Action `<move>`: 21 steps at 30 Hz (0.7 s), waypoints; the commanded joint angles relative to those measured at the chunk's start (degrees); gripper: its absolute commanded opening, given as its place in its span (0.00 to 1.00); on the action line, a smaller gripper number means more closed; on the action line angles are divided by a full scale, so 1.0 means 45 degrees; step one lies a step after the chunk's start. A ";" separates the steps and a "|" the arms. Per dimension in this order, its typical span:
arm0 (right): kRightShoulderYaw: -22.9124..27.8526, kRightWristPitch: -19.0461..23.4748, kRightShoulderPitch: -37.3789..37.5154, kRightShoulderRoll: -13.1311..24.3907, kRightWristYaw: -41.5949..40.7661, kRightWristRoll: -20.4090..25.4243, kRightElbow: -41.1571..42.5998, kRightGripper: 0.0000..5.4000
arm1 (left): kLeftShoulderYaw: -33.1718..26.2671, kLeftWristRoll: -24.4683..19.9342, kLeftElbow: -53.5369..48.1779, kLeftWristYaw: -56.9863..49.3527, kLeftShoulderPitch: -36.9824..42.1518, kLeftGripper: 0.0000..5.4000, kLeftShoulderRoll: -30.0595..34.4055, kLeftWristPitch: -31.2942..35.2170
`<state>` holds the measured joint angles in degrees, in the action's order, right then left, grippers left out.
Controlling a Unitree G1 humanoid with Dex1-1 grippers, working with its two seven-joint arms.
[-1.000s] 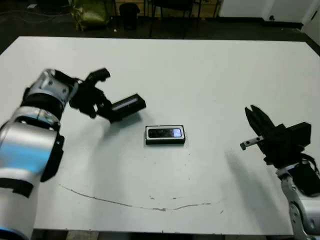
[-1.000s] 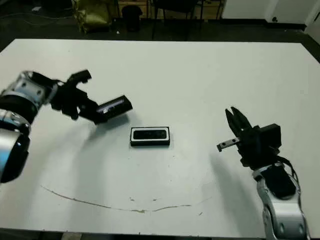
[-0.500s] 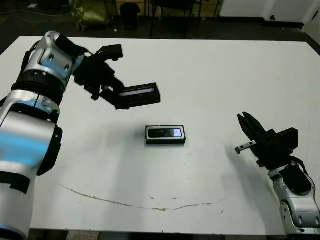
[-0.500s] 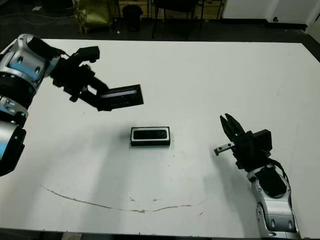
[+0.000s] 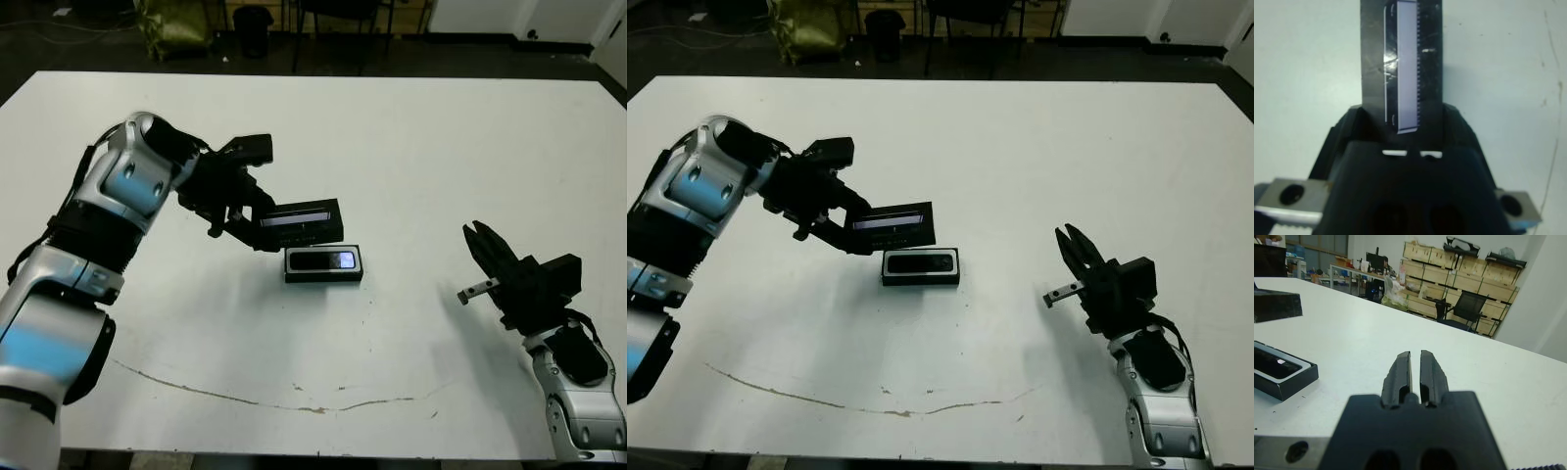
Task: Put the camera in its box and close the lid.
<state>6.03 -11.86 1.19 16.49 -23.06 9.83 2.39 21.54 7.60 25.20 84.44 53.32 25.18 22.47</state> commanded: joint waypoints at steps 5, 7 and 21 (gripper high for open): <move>0.0055 -0.0157 0.0228 -0.0018 0.0015 0.0018 -0.0117 0.00 | 0.0492 0.0049 -0.0248 -0.0577 -0.0354 0.44 0.0135 0.0244; 0.0061 -0.0141 0.0230 -0.0035 -0.0038 0.0129 -0.0108 0.00 | 0.0523 -0.0004 -0.0268 -0.0701 -0.0358 0.44 0.0130 0.0076; -0.0006 0.0010 0.0287 0.0049 0.0075 -0.0062 0.0156 0.00 | 0.0560 -0.0646 0.0205 -0.0536 0.0099 0.44 -0.0056 0.1191</move>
<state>6.03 -12.33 1.75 16.49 -23.07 9.98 3.14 23.40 5.00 25.49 81.53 53.07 24.76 26.43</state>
